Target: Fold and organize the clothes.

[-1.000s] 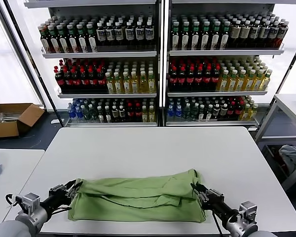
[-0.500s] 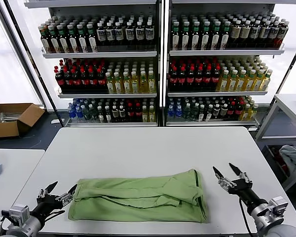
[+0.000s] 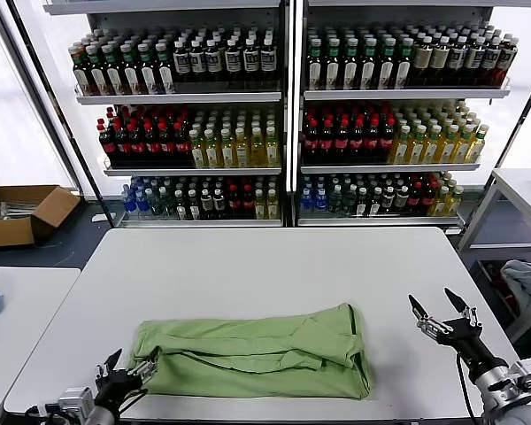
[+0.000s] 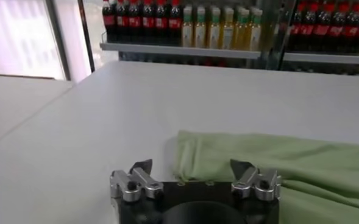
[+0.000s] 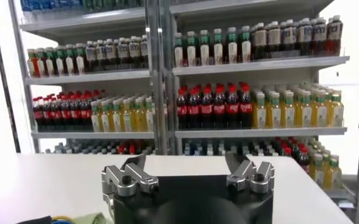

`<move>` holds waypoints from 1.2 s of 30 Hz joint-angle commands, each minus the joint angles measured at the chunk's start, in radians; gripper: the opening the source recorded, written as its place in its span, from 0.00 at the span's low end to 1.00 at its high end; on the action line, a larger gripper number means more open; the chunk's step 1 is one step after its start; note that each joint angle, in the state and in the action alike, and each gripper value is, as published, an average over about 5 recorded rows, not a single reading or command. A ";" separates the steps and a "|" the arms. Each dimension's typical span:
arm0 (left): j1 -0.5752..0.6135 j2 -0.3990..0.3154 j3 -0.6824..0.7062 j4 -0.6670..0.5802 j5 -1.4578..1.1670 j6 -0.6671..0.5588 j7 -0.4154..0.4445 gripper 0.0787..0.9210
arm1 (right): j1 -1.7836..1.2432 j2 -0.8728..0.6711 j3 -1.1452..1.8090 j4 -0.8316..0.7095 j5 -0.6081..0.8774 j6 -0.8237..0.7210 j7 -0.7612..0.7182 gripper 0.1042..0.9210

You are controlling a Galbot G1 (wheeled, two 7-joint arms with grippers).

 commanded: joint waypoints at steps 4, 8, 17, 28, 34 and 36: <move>-0.012 -0.072 0.077 0.059 0.064 0.014 -0.053 0.64 | 0.022 -0.011 -0.013 -0.010 0.005 0.025 -0.014 0.88; 0.002 -0.083 0.081 0.037 0.091 0.018 -0.044 0.50 | 0.024 -0.015 -0.012 -0.001 0.010 0.024 -0.013 0.88; 0.006 0.011 -0.042 0.025 0.066 -0.011 0.022 0.17 | 0.031 -0.006 -0.026 0.014 0.012 0.017 -0.011 0.88; 0.073 0.421 -0.615 0.280 -0.199 -0.022 0.160 0.01 | 0.043 0.030 -0.056 0.027 0.012 0.017 -0.013 0.88; 0.073 0.435 -0.646 0.153 -0.227 0.003 0.144 0.01 | 0.026 0.046 -0.061 0.050 0.009 0.015 -0.015 0.88; 0.066 0.398 -0.609 0.036 -0.236 0.029 0.123 0.01 | 0.018 0.045 -0.054 0.056 0.010 0.015 -0.014 0.88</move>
